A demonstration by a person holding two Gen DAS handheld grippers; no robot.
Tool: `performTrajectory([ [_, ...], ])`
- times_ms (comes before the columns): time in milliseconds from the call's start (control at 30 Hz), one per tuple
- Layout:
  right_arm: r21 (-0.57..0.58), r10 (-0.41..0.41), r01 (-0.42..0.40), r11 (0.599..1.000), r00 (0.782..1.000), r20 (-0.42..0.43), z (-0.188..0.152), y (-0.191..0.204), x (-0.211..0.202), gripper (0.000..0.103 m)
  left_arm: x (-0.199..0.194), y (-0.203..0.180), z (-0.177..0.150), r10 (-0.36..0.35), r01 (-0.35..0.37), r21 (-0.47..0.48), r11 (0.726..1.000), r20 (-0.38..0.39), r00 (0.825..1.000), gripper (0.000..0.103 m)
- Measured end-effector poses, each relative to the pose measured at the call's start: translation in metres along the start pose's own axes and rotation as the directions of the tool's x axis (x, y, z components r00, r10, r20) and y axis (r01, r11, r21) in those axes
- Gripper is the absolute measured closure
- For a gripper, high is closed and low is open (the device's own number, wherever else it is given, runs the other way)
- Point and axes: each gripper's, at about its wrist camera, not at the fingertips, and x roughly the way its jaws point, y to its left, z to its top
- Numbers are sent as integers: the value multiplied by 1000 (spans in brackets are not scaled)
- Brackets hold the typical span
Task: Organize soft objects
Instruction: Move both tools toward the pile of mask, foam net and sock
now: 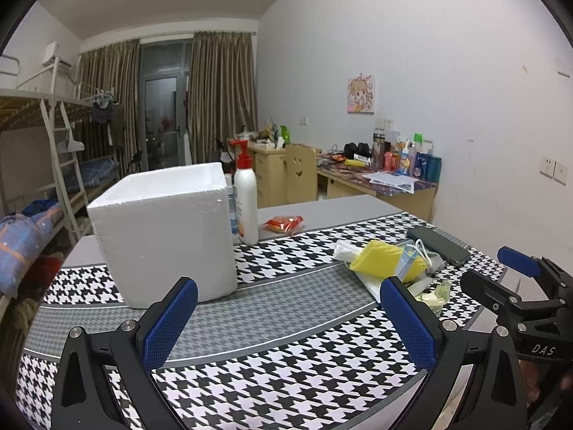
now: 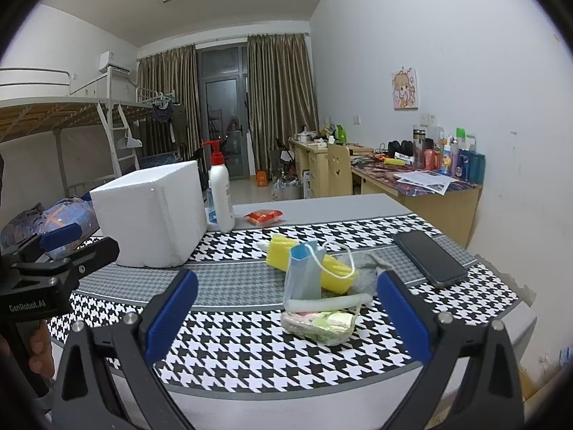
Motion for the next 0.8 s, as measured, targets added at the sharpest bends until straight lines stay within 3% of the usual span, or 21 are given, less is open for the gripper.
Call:
performTrajectory([
  [800,22,-29,31,999,997,-69,-2,-42,27,1,52,-39,5,-62,64,21,998,-86,994,1],
])
